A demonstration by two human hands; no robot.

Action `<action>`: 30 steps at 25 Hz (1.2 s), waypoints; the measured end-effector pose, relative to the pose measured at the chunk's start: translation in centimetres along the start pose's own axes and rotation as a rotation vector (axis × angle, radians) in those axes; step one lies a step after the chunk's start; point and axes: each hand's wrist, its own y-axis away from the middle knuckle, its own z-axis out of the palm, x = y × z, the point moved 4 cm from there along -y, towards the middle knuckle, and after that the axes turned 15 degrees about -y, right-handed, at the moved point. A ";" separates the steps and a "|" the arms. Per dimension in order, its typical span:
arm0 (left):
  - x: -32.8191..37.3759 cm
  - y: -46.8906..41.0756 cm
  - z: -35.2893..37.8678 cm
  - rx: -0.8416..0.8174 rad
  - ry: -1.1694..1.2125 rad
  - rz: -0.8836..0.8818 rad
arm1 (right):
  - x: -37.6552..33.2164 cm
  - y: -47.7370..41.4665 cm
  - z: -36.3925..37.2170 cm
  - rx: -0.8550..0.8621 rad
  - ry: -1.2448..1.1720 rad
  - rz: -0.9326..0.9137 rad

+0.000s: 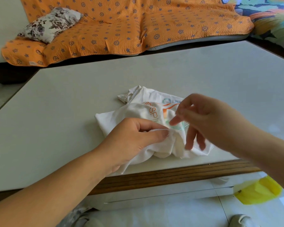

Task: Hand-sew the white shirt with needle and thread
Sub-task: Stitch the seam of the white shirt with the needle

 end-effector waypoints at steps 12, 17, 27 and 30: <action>0.1 0.1 -0.6 0.085 -0.142 0.045 | 0.6 1.5 0.3 -0.123 0.024 0.079; 0.0 -0.1 -0.5 0.098 -0.157 0.057 | 0.6 1.4 0.1 -0.147 0.044 0.109; 0.1 -0.1 -0.4 0.068 -0.138 0.059 | 0.7 1.4 0.1 -0.180 0.033 0.125; 0.0 -0.1 -0.3 0.036 -0.075 0.038 | 0.9 1.4 0.0 -0.193 0.008 0.129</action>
